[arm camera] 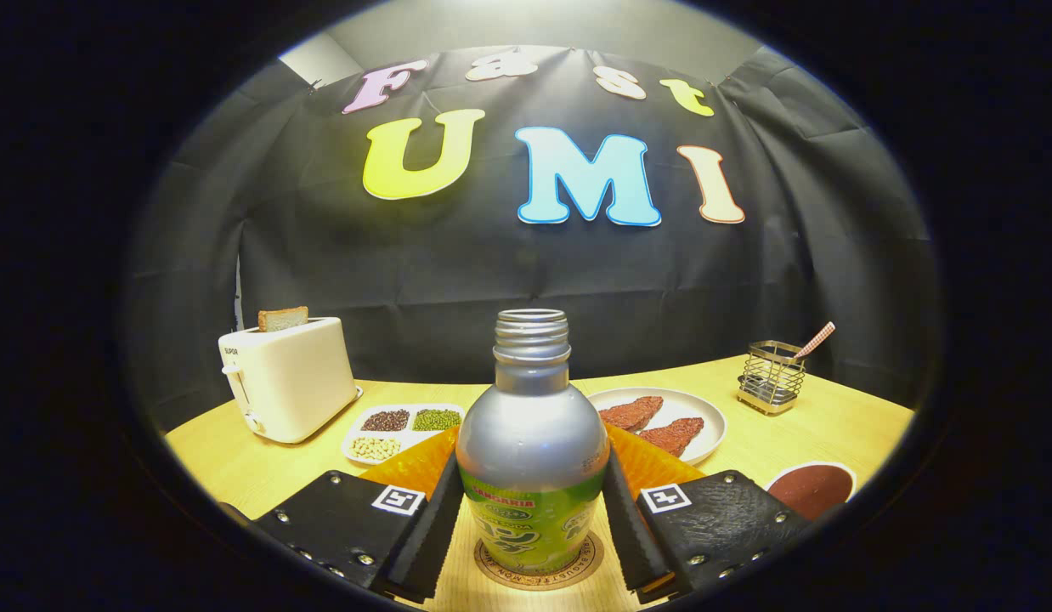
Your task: Take the bottle from table, then pour the juice into the cup, finally place the bottle on the coaster
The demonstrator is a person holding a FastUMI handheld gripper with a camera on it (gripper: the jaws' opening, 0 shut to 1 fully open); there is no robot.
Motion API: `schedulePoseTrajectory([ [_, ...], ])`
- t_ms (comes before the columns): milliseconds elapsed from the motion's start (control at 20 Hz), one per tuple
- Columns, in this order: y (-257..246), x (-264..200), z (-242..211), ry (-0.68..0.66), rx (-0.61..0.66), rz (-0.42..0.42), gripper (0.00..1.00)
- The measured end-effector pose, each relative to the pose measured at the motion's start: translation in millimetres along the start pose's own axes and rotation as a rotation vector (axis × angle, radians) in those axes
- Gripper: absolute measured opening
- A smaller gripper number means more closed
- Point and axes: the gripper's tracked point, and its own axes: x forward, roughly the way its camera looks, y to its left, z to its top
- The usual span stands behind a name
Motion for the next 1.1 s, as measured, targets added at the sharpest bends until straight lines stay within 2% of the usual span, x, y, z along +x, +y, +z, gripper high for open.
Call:
schedulePoseTrajectory([
  [150, -0.6, -4.6, -0.3, 0.013, -0.006, -0.009, 0.84],
  [200, 2.0, -6.9, 4.4, 0.001, 0.006, 0.005, 1.0],
  [450, -9.2, -29.0, 47.4, -0.057, -0.024, 0.002, 0.98],
  [700, -3.3, -63.7, 116.8, -0.099, -0.038, 0.083, 0.98],
  [900, -11.2, -95.8, 179.4, -0.147, -0.081, 0.083, 0.98],
  [1100, -21.2, -122.3, 211.4, -0.145, -0.068, 0.086, 0.98],
])
